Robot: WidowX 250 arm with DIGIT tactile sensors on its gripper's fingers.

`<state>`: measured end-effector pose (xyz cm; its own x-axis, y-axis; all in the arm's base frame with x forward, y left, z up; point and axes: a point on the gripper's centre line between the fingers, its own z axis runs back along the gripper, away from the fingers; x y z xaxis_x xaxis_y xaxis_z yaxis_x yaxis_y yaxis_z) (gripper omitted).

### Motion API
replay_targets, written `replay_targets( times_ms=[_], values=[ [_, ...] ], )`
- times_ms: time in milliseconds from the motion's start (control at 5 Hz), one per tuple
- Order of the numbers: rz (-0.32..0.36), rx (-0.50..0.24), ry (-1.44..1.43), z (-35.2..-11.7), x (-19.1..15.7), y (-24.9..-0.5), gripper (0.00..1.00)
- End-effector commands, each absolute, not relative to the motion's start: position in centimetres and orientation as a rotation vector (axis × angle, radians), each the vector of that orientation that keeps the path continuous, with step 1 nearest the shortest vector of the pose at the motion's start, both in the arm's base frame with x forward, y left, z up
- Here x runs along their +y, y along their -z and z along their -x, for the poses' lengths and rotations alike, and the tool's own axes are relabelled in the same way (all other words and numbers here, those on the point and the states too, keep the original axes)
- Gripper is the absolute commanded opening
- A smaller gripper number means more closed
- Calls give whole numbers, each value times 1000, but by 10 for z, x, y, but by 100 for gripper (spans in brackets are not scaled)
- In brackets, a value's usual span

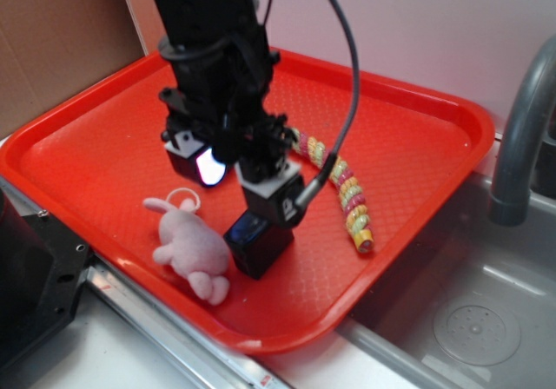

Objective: Grab the black box.

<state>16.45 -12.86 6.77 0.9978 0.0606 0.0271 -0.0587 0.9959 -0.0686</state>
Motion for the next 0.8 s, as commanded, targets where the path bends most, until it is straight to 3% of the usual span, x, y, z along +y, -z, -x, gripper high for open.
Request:
replay_targets(
  times_ms=[0,200,600],
  values=[
    [233,-50,-74,-166,-136,-41,100],
    [261,-57,-85,-160,-134,-28,0],
    [223,-40,5,-164,-133,-31,0]
  ],
)
